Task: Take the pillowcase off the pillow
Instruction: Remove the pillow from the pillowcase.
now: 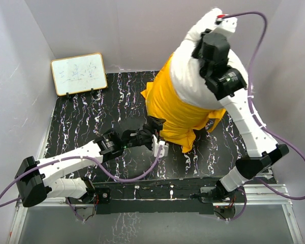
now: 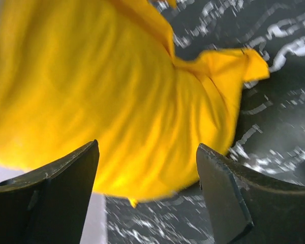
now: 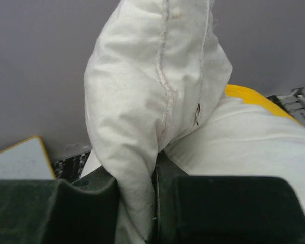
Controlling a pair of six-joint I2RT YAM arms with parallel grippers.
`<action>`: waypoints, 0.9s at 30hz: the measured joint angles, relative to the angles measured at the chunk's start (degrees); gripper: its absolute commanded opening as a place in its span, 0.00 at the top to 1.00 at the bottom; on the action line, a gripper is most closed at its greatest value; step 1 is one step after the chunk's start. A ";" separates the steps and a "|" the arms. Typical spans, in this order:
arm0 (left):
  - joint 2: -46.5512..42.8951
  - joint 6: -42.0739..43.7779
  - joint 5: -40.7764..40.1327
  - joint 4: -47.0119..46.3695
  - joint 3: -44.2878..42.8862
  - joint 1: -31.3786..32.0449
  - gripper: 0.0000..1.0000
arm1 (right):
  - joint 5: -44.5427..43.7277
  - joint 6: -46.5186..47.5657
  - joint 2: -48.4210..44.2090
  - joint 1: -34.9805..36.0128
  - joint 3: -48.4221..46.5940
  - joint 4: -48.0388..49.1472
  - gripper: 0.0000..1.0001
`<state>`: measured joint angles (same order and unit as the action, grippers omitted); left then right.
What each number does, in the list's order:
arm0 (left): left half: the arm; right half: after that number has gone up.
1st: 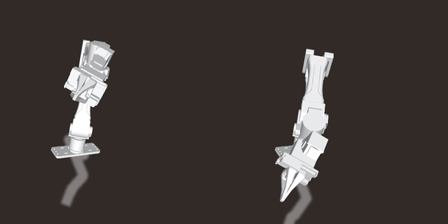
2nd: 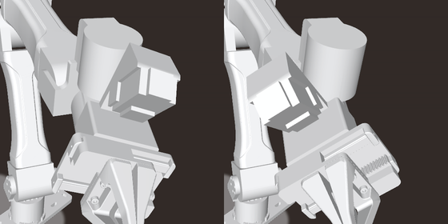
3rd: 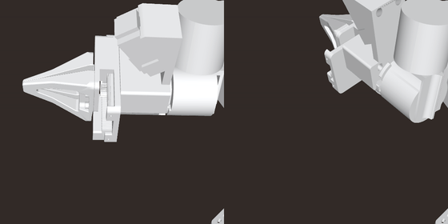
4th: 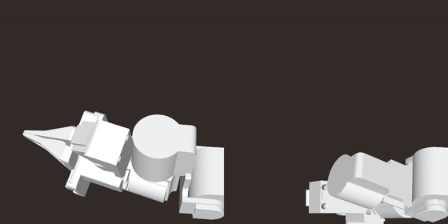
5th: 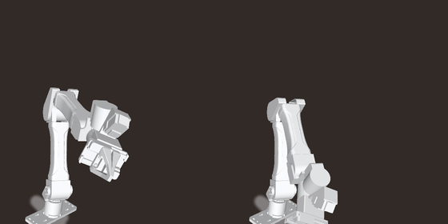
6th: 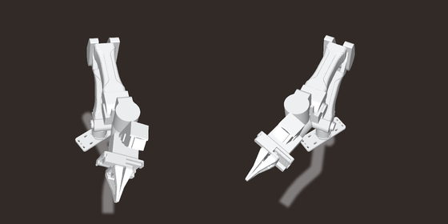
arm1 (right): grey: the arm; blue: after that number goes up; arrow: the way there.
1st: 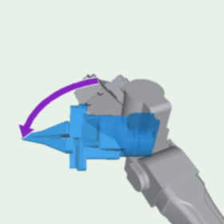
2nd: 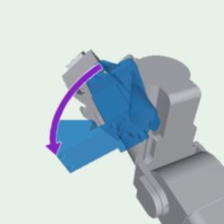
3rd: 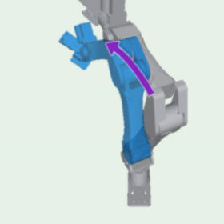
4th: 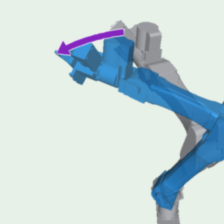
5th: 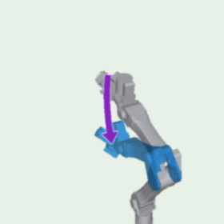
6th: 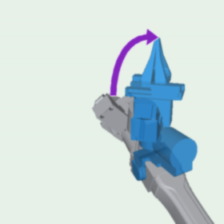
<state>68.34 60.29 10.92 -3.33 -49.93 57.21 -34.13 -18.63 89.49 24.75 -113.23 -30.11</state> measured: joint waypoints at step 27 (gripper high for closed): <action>12.79 -61.31 17.99 4.13 -29.29 -46.93 0.16 | 36.61 4.59 -1.49 7.74 0.52 7.23 0.92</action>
<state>81.12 -1.02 28.91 0.80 -79.22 10.28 2.48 -14.04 88.01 32.49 -112.71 -22.87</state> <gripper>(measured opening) 0.840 0.166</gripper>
